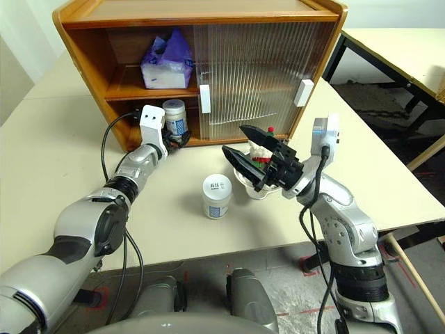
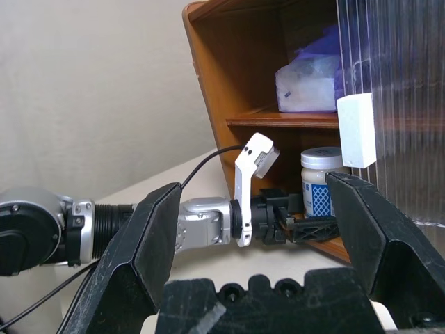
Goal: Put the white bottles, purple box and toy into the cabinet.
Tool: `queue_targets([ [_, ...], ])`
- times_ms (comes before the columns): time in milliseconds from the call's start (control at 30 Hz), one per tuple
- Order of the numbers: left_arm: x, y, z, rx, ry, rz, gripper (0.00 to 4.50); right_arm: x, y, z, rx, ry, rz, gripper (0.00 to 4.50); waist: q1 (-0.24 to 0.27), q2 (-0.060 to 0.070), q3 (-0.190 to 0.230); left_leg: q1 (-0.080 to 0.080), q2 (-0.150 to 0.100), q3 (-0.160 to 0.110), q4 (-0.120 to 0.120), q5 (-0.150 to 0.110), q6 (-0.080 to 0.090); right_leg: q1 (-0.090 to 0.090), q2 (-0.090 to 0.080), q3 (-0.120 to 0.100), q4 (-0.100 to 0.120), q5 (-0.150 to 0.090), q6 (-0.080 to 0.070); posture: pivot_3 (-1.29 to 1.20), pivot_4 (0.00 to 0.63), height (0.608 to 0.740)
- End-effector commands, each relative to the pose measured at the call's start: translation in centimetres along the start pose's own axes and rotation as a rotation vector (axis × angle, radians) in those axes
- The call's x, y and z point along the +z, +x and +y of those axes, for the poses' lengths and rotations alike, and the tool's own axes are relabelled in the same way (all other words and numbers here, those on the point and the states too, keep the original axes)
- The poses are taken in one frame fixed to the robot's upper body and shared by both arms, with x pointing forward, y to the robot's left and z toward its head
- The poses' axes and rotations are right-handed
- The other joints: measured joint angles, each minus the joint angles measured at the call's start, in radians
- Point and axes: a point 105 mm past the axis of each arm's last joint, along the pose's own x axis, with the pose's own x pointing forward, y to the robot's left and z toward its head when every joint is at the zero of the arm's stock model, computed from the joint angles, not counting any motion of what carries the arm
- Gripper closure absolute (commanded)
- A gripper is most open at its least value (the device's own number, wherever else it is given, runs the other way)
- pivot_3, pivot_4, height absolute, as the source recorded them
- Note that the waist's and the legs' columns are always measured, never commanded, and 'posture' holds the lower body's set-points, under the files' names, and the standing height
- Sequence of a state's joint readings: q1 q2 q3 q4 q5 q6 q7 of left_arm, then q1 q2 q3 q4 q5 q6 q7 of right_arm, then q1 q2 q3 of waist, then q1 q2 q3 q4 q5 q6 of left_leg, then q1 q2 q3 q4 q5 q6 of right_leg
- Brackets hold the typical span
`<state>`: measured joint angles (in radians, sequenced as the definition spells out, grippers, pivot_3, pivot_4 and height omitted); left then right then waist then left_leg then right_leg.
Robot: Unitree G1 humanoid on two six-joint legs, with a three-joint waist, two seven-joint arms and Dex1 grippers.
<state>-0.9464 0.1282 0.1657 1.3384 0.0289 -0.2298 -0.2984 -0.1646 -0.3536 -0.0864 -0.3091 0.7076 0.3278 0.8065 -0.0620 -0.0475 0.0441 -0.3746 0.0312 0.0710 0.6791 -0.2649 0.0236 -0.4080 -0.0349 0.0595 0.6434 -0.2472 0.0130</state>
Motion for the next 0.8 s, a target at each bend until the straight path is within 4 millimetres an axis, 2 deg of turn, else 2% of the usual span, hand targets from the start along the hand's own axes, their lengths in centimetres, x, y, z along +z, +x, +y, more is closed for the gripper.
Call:
queue_targets([
  [33,0.6,-0.1,0.1,-0.003,-0.007,-0.045,0.03,-0.2,0.3,-0.1,0.019,-0.012,-0.006,0.0,0.002,0.0,0.0,0.0,0.0,0.0,0.0,0.0,0.0,0.0,0.0,0.0,0.0,0.0,0.0,-0.03,0.012,0.74],
  [267,1.9,-0.5,0.6,-0.013,-0.014,-0.131,0.03,-0.4,-0.1,-0.8,0.016,-0.009,-0.035,0.0,0.005,0.0,0.0,0.0,0.0,0.0,0.0,0.0,0.0,0.0,0.0,0.0,0.0,0.001,0.0,-0.01,0.0,0.74],
  [800,2.7,-1.1,1.0,-0.012,-0.036,-0.21,0.03,-0.2,-1.8,-2.0,-0.012,-0.022,-0.124,0.0,0.028,0.0,-0.001,0.0,0.0,0.0,0.0,0.0,0.0,0.0,0.0,0.0,0.0,0.002,0.0,0.02,0.0,0.74],
])
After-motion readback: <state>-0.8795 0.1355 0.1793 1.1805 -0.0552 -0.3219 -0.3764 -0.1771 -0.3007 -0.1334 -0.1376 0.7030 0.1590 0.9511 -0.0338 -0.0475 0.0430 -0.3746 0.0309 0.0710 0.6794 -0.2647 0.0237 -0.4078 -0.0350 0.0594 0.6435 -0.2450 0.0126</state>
